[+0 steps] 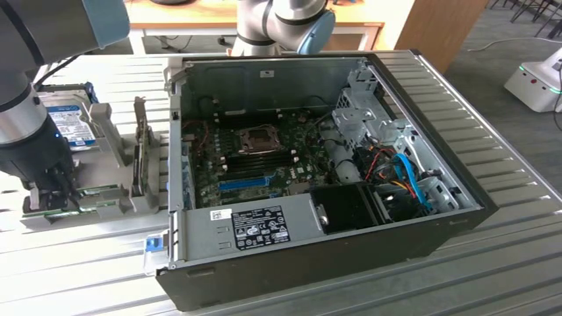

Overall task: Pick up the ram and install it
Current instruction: 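Pick up the ram and move it above insertion slot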

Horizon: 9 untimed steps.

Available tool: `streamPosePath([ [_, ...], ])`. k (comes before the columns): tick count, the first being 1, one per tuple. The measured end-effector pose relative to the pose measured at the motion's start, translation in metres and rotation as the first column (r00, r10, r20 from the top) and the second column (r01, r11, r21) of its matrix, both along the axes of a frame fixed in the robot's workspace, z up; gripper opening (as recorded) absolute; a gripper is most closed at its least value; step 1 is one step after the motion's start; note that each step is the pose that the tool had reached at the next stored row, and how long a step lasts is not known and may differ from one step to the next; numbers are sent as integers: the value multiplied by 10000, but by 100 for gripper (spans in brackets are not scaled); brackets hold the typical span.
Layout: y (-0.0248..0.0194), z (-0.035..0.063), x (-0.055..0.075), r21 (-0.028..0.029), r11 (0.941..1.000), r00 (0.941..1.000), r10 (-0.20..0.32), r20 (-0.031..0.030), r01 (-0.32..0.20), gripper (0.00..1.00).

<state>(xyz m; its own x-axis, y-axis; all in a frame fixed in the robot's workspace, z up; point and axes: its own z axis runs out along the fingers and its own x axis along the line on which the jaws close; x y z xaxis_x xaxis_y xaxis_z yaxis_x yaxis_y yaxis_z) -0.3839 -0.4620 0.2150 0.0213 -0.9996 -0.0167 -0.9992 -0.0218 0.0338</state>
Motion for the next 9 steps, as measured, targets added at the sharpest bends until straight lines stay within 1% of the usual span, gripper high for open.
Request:
streamPosePath([
  [4,0,-1,0,1,10000,10000,0,2,0,24],
  [9,-1,-40,0,1,10000,10000,0,1,0,24],
])
